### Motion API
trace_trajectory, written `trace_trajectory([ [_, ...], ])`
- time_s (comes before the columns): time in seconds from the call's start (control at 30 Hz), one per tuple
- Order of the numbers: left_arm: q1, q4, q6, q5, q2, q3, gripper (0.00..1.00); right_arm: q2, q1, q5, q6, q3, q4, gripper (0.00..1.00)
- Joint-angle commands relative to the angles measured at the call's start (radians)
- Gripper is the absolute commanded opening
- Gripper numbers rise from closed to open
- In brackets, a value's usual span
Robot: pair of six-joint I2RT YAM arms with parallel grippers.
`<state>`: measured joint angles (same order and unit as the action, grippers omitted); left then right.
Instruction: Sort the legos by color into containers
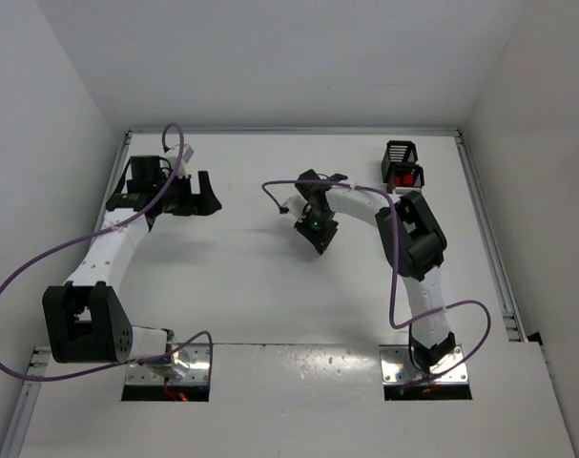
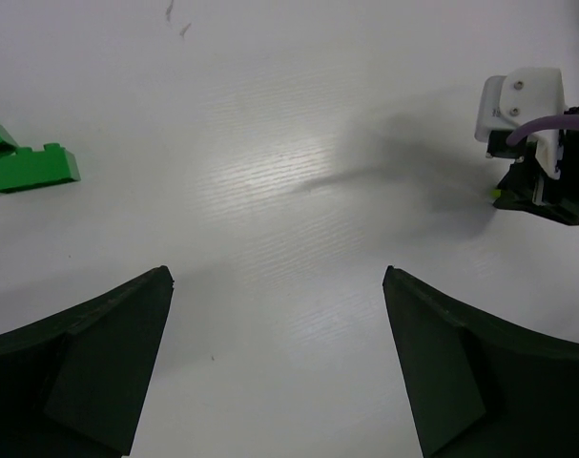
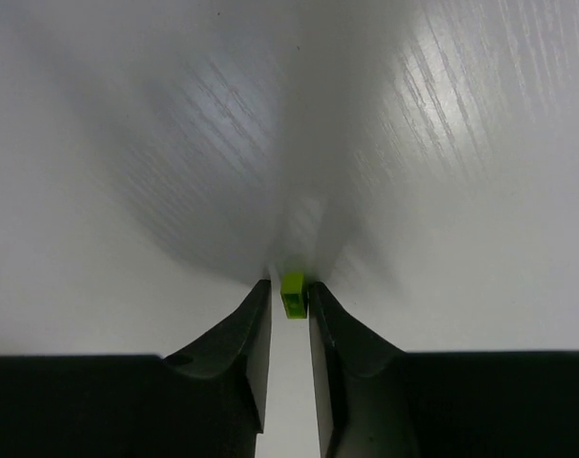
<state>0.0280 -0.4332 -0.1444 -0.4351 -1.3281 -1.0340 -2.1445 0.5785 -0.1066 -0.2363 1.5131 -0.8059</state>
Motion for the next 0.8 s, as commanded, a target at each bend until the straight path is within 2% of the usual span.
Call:
trace_trajectory([
  [0.0, 0.01, 0.024, -0.024, 0.007, 0.015, -0.046, 0.99, 0.009, 0.004, 0.008, -0.008, -0.024, 0.031, 0.21],
  [0.13, 0.01, 0.024, -0.034, 0.018, 0.015, -0.02, 0.99, 0.06, -0.008, 0.008, -0.027, -0.024, 0.018, 0.1],
  [0.27, 0.01, 0.068, -0.034, 0.041, 0.053, 0.008, 0.99, 0.164, -0.028, 0.033, -0.069, 0.068, -0.056, 0.04],
  [0.4, -0.095, 0.08, 0.054, 0.128, 0.055, 0.008, 0.99, 0.308, -0.068, 0.077, -0.069, 0.098, -0.181, 0.01],
  [0.47, -0.125, 0.061, 0.075, 0.144, 0.041, -0.02, 0.99, 0.34, -0.112, 0.099, -0.051, 0.102, -0.257, 0.0],
  [0.57, -0.135, 0.05, 0.124, 0.099, 0.053, -0.02, 0.99, 0.463, -0.192, 0.188, -0.06, -0.011, -0.24, 0.0],
  [0.77, -0.157, 0.059, 0.186, 0.079, 0.04, -0.02, 0.99, 0.518, -0.394, 0.197, -0.038, -0.057, -0.239, 0.0],
])
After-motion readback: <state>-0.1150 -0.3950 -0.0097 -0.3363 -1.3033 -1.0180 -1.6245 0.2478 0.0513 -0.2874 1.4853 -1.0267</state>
